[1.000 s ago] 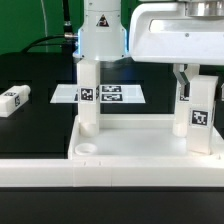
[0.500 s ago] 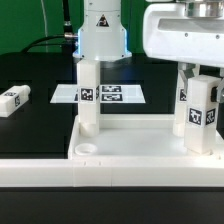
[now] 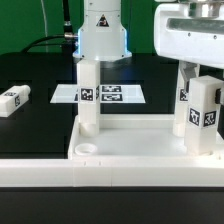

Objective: Assemble desk

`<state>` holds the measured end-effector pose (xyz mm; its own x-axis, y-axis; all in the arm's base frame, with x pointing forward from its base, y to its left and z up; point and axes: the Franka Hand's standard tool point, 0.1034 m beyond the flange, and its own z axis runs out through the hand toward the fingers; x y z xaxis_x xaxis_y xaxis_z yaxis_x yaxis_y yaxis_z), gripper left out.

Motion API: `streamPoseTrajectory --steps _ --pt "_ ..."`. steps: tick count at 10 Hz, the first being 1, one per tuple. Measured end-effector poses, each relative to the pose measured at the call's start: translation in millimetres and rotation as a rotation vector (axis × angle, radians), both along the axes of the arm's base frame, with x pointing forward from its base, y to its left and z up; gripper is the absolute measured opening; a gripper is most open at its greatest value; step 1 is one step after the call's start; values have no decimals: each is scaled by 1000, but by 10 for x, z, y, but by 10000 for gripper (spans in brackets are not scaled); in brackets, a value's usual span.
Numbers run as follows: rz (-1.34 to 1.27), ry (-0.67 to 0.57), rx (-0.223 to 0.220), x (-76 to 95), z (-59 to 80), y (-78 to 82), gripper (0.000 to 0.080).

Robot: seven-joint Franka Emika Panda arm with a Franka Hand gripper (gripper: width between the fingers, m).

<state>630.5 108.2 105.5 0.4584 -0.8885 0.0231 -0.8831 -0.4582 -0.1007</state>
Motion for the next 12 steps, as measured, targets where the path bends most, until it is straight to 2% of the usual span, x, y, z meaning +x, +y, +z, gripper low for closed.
streamPoseTrajectory --steps 1,2,12 --pt "36 -1 -4 1 1 0 604" --pt "119 -4 -13 2 2 4 640" --pt "1050 -19 -120 -1 -12 -18 649"
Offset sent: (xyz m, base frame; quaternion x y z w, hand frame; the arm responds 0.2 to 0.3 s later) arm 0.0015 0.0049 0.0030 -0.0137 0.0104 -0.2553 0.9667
